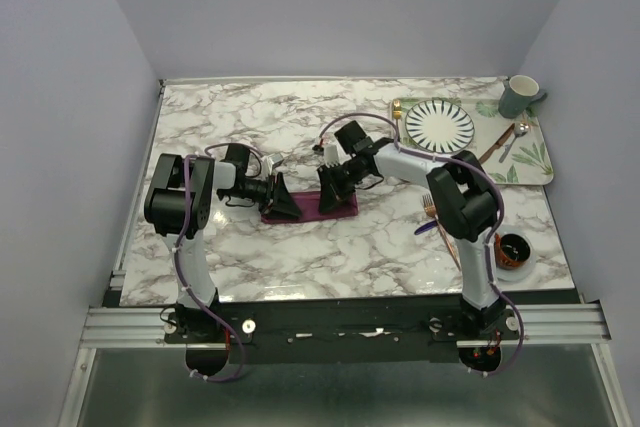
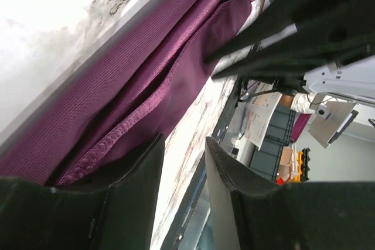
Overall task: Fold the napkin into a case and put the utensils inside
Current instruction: Smooth out the smaller rectangle-folded napkin at the center of the board.
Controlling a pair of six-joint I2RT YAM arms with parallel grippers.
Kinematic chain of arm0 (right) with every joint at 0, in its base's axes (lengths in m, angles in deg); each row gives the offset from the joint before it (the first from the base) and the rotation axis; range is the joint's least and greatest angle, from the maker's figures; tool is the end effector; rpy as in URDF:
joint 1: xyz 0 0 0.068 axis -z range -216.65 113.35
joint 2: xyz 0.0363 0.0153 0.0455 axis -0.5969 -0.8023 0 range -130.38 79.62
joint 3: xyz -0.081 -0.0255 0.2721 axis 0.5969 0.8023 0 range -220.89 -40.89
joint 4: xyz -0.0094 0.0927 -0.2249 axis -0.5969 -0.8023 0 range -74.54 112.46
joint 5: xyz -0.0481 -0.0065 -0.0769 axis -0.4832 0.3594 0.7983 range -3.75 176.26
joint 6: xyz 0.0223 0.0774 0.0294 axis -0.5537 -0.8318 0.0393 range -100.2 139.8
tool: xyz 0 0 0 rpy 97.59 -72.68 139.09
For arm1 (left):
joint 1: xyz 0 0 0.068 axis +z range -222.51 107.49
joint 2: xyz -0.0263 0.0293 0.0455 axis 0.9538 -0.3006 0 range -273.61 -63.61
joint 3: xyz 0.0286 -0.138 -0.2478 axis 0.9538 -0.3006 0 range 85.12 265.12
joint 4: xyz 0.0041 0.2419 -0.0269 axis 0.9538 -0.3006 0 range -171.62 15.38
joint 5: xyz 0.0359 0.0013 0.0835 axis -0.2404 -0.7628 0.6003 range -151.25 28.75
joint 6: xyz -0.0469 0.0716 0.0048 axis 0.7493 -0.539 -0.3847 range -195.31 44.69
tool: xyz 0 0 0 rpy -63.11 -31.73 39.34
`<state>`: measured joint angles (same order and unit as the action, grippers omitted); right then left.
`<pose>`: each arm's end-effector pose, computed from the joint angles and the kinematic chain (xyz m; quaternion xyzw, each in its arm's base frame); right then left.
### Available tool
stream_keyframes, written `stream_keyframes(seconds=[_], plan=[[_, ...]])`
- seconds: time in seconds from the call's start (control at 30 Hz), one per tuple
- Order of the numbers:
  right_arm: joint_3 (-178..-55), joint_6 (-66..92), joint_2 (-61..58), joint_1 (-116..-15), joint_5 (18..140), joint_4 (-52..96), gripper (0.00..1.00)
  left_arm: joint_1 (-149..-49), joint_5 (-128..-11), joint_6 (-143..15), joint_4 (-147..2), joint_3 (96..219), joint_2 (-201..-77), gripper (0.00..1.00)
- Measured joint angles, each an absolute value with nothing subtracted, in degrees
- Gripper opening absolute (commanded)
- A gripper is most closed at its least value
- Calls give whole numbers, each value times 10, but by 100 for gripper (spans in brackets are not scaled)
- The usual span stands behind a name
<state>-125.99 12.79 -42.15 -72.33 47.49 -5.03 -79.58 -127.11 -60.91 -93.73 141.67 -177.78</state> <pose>0.3302 0.2953 0.1423 -0.2996 0.8724 0.3781 0.0787 0.3180 -0.1089 0.1054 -0.0095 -0.8360 0.5486 0.0053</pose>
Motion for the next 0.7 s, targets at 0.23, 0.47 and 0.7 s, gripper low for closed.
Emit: stream_keyframes(seconds=[0.23, 0.47, 0.7], plan=[[-1231, 104, -397, -744, 418, -29, 22, -792, -1271, -604, -935, 1417, -1780, 47], [-1225, 72, -433, -709, 382, -7, 22, -786, -1274, -605, -935, 1417, -1784, 47], [-1226, 42, -469, -688, 330, 2, 21, -782, -1284, -612, -938, 1420, -1791, 46]])
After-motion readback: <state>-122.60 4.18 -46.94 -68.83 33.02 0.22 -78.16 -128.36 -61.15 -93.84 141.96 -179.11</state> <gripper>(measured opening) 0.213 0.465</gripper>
